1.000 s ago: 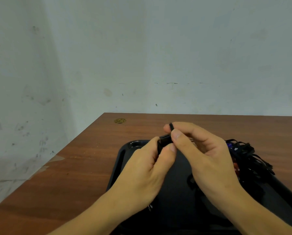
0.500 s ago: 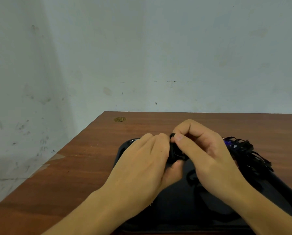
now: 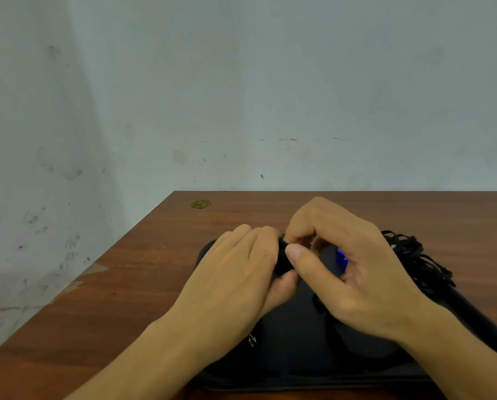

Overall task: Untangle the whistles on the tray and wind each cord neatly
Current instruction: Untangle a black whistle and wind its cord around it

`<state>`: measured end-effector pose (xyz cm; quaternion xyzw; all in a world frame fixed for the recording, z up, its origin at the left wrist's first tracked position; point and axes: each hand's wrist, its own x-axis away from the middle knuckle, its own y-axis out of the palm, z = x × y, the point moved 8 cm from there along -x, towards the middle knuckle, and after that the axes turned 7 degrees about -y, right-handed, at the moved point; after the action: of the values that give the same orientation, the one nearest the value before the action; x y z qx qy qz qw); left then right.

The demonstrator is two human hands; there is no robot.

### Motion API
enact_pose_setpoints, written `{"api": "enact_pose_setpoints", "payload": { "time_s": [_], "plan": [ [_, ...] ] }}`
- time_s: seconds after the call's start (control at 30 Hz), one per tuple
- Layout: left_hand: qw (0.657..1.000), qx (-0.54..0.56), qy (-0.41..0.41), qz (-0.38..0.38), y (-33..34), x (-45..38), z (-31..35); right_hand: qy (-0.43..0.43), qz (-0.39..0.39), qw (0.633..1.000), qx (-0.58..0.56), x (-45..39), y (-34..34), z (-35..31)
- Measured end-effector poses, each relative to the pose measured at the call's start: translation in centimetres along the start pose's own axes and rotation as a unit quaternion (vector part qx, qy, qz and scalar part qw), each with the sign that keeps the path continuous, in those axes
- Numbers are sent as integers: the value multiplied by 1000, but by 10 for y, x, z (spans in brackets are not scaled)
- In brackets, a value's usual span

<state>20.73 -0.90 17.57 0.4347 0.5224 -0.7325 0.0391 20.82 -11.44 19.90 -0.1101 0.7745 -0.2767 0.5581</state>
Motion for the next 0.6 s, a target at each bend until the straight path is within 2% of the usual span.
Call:
{"api": "enact_pose_setpoints", "payload": {
  "time_s": [0.2, 0.43, 0.6],
  "plan": [
    [997, 71, -16, -12, -3, -1, -4, 27, 34, 999, 9, 2, -3, 5],
    [999, 33, -5, -6, -5, -2, -2, 45, 49, 998, 9, 2, 0, 7],
    [999, 41, -3, -24, -2, -2, -1, 84, 43, 994, -48, 7, 5, 14]
  ]
}}
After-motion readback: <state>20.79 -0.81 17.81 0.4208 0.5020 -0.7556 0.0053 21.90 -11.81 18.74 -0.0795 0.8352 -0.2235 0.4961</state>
